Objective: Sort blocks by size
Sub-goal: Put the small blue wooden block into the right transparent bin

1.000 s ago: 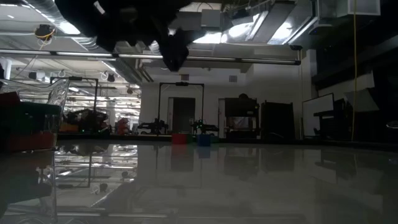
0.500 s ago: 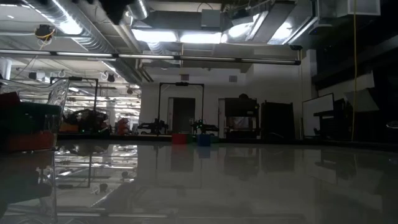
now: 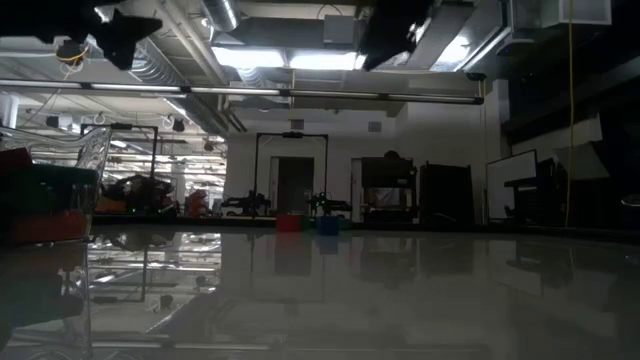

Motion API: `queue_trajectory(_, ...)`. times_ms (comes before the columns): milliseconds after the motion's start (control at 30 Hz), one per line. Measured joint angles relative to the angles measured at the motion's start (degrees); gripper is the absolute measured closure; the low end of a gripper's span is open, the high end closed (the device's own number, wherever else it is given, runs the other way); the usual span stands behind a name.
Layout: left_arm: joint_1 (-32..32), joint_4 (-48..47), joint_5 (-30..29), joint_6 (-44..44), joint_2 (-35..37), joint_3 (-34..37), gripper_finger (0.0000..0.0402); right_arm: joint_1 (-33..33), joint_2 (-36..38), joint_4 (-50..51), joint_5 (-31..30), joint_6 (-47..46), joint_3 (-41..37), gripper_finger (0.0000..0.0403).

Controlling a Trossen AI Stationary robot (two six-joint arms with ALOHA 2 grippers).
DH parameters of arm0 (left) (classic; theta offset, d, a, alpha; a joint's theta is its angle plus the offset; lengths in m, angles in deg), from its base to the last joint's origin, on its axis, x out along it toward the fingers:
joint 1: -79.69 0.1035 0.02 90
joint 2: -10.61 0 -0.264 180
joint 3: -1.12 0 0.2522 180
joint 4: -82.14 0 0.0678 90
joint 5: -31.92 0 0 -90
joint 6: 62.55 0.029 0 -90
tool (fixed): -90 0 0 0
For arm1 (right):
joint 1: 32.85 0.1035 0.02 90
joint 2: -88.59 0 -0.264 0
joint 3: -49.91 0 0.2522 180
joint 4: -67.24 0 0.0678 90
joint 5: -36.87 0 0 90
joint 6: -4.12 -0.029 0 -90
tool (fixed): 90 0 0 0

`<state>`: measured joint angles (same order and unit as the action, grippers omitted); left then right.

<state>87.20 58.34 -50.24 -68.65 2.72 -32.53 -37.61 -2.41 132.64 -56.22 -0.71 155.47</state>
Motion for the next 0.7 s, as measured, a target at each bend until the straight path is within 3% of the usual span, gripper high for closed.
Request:
queue_trajectory(367,0.0,0.59,-1.22,-2.77,2.79,5.82,0.0176,-9.68,-1.38,-8.51,-5.35,-11.45,-9.11,0.0166)
queue_trajectory(500,0.07,0.7,-2.23,-1.95,2.77,6.57,0.0176,-9.94,-5.52,-16.85,-5.49,-11.56,-10.38,0.0166)
queue_trajectory(700,0.04,0.83,-3.02,-2.91,2.79,6.55,0.0176,-9.89,-13.0,-25.99,-12.21,-20.18,-10.2,0.0166)
